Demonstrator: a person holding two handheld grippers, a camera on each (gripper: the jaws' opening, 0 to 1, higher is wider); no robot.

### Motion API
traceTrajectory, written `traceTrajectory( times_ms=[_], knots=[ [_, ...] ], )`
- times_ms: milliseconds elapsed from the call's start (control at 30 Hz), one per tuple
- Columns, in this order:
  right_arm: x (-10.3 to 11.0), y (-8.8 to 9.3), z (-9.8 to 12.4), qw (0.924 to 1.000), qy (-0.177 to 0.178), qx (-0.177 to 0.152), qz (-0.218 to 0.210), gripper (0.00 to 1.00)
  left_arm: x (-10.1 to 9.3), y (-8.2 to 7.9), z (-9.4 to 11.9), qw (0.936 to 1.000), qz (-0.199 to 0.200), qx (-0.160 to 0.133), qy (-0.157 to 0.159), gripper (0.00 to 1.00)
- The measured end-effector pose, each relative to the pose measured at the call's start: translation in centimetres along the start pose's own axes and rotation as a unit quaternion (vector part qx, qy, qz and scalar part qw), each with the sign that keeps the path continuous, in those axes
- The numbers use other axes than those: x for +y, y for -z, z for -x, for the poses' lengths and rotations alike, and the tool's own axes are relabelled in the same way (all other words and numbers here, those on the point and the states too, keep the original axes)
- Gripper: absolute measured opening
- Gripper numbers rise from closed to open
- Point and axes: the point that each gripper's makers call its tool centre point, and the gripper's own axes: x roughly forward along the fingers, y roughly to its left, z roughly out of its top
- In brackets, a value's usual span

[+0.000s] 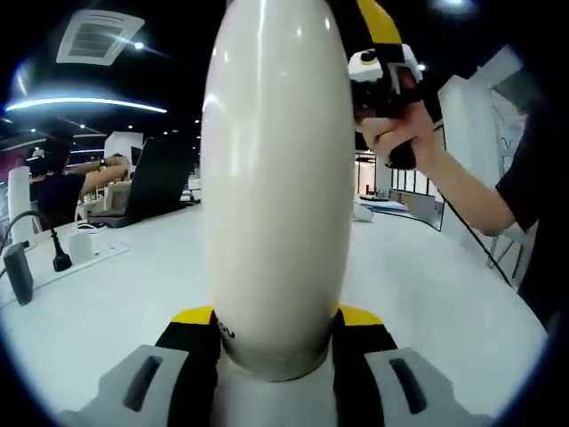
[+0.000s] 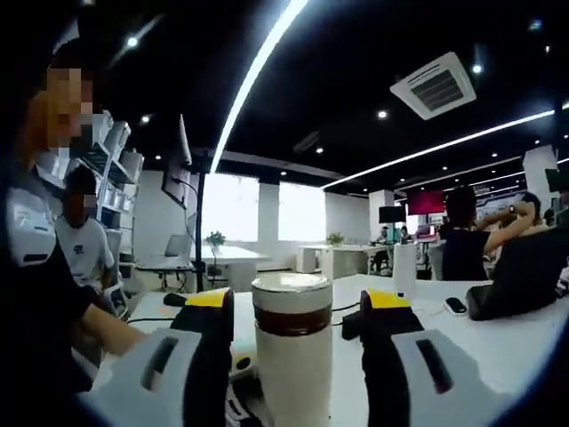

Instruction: Grasp the water cup twist off the cup lid place the cup lid on the table

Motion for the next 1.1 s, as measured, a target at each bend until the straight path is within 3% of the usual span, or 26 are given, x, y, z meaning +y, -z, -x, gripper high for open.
traceTrajectory(
  times_ms=[33,133,267,333,433,533,567,767,800,933,1100],
  knots=[
    [0.3,-0.7,0.2,0.9996,0.021,-0.021,-0.002,0.59,0.0,0.0,0.0,1.0,0.0,0.0,0.0,0.52],
    [1.7,-1.3,0.5,0.9961,0.078,-0.021,0.037,0.57,0.0,0.0,0.0,1.0,0.0,0.0,0.0,0.52],
    [1.5,-0.9,0.4,0.9765,0.184,0.012,0.112,0.55,-0.1,0.0,0.0,1.0,0.0,0.0,0.0,0.52],
    [2.0,-0.9,-0.4,0.9718,0.199,0.012,0.126,0.55,-0.1,0.0,0.0,1.0,0.0,0.0,-0.001,0.52],
    [0.8,-0.3,-1.2,0.9587,0.243,0.03,0.145,0.56,-0.1,0.0,0.0,1.0,0.0,0.0,-0.002,0.51],
    [0.1,0.0,-1.7,0.9589,0.246,0.028,0.138,0.56,-0.1,0.0,0.0,1.0,0.0,0.0,-0.004,0.51],
    [-0.2,0.3,-2.3,0.9647,0.239,0.023,0.108,0.56,-0.1,0.0,0.0,1.0,0.001,0.0,-0.004,0.51],
    [-1.7,1.4,-2.3,0.9624,0.242,0.051,0.113,0.47,-0.1,0.0,0.0,1.0,0.001,0.0,-0.003,0.51],
    [-1.6,1.4,-2.5,0.9669,0.232,0.045,0.096,0.47,-0.1,0.0,0.0,1.0,0.001,0.001,-0.003,0.51],
    [-1.3,1.4,-2.7,0.9734,0.199,0.054,0.1,0.45,0.0,-0.1,0.1,1.0,0.0,0.0,-0.002,0.51],
    [-1.5,1.4,-2.7,0.9892,0.134,0.043,0.043,0.45,-0.2,-0.1,0.2,1.0,0.0,0.0,-0.001,0.52]
  ],
)
